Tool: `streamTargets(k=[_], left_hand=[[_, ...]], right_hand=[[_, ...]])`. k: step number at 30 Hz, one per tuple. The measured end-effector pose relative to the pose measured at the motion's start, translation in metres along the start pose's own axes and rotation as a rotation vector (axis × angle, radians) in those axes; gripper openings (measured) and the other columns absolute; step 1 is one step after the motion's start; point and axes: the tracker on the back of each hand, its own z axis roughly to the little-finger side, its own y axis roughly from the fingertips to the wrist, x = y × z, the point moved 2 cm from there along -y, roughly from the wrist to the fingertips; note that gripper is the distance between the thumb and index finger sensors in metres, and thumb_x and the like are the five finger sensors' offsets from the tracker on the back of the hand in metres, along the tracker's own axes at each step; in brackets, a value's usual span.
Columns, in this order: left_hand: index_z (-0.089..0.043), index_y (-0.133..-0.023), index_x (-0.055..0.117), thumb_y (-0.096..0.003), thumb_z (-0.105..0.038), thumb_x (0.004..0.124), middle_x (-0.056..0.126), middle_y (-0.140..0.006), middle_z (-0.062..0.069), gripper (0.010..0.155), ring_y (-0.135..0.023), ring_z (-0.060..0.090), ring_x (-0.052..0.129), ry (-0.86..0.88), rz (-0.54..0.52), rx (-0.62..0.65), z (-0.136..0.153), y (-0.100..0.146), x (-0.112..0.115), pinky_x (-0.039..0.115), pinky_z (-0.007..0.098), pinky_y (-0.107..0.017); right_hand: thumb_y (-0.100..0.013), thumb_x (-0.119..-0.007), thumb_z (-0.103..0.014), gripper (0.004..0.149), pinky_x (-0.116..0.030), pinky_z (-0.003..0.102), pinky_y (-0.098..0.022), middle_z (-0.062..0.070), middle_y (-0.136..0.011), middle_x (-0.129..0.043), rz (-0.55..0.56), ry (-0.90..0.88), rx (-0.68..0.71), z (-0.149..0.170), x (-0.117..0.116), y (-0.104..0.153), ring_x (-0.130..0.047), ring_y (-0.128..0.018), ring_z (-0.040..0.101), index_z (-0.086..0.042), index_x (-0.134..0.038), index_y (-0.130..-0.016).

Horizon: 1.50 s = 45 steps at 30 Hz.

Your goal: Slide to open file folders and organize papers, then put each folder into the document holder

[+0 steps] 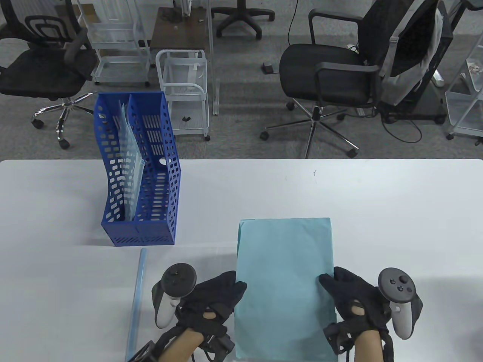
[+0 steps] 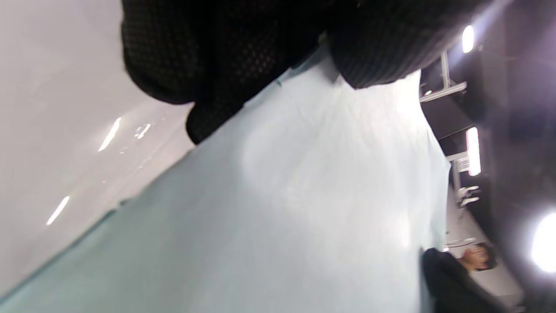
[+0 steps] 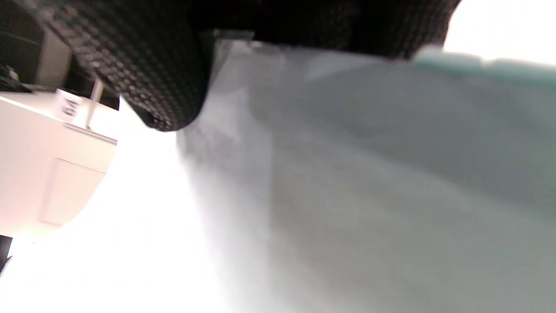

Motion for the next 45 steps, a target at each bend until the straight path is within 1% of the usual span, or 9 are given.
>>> streamTargets(k=[5,9,18,24,30,35,39,42,45], left_hand=[[-0.018,-0.084,0.094,-0.0451,-0.044,0.089,0.109,-0.062,0.004,0.046,-0.039,0.021,0.116,-0.084,0.040,-0.100,0.007,-0.011,0.015,0.094,0.041,-0.037],[-0.018,-0.083,0.094,-0.0449,-0.044,0.089,0.109,-0.060,0.004,0.046,-0.037,0.021,0.115,-0.155,0.029,-0.149,0.010,-0.016,0.021,0.094,0.040,-0.036],[-0.018,-0.081,0.095,-0.0444,-0.045,0.090,0.110,-0.058,0.004,0.046,-0.035,0.020,0.115,-0.204,0.010,-0.173,0.012,-0.020,0.030,0.094,0.040,-0.035],[-0.017,-0.083,0.094,-0.0443,-0.046,0.090,0.109,-0.059,0.004,0.048,-0.036,0.021,0.115,-0.225,-0.008,-0.185,0.013,-0.020,0.029,0.094,0.040,-0.035],[-0.018,-0.084,0.093,-0.0445,-0.046,0.089,0.109,-0.061,0.004,0.049,-0.037,0.021,0.115,-0.268,-0.038,-0.199,0.015,-0.018,0.023,0.094,0.041,-0.036],[-0.019,-0.085,0.093,-0.0445,-0.047,0.088,0.109,-0.061,0.003,0.049,-0.037,0.021,0.115,-0.348,-0.070,-0.190,0.012,-0.014,0.015,0.094,0.041,-0.036],[-0.019,-0.086,0.092,-0.0446,-0.047,0.088,0.108,-0.062,0.003,0.050,-0.038,0.022,0.114,-0.327,-0.073,-0.164,0.012,-0.006,0.006,0.093,0.042,-0.037],[-0.020,-0.088,0.091,-0.0449,-0.047,0.087,0.107,-0.065,0.004,0.050,-0.042,0.023,0.113,-0.363,-0.108,-0.138,0.011,0.005,-0.006,0.092,0.043,-0.039],[-0.022,-0.092,0.088,-0.0453,-0.048,0.086,0.104,-0.073,0.005,0.054,-0.049,0.026,0.111,-0.458,-0.191,-0.119,0.013,0.020,-0.024,0.090,0.045,-0.045]], right_hand=[[-0.040,-0.089,-0.041,0.043,-0.089,0.042,-0.042,0.000,-0.057,-0.107,0.004,0.118,-0.065,0.006,0.003,-0.003,-0.107,-0.040,0.020,-0.018,-0.091,-0.076],[-0.040,-0.089,-0.041,0.043,-0.089,0.042,-0.042,0.000,-0.057,-0.107,-0.006,0.178,-0.125,0.014,-0.001,-0.010,-0.107,-0.040,0.020,-0.018,-0.091,-0.076],[-0.041,-0.088,-0.041,0.043,-0.089,0.042,-0.042,0.000,-0.057,-0.106,-0.043,0.201,-0.225,0.035,-0.008,-0.023,-0.106,-0.040,0.019,-0.018,-0.091,-0.077],[-0.040,-0.089,-0.042,0.043,-0.089,0.041,-0.042,0.000,-0.057,-0.106,-0.049,0.211,-0.248,0.041,-0.011,-0.026,-0.106,-0.040,0.019,-0.018,-0.091,-0.076],[-0.040,-0.089,-0.042,0.043,-0.089,0.041,-0.042,0.000,-0.058,-0.106,-0.027,0.248,-0.270,0.045,-0.012,-0.029,-0.106,-0.040,0.019,-0.019,-0.091,-0.077],[-0.041,-0.088,-0.042,0.044,-0.089,0.041,-0.041,0.000,-0.059,-0.106,-0.012,0.342,-0.299,0.046,-0.016,-0.030,-0.106,-0.040,0.020,-0.018,-0.090,-0.078],[-0.039,-0.089,-0.047,0.050,-0.088,0.042,-0.043,0.002,-0.062,-0.104,0.004,0.395,-0.310,0.045,-0.018,-0.031,-0.106,-0.043,0.021,-0.018,-0.088,-0.080],[-0.038,-0.089,-0.050,0.056,-0.087,0.044,-0.044,0.003,-0.066,-0.103,0.061,0.470,-0.306,0.039,-0.017,-0.027,-0.105,-0.045,0.023,-0.017,-0.086,-0.083],[-0.037,-0.089,-0.052,0.063,-0.085,0.045,-0.047,0.003,-0.072,-0.100,0.160,0.623,-0.287,0.025,-0.017,-0.020,-0.103,-0.050,0.024,-0.017,-0.080,-0.089]])
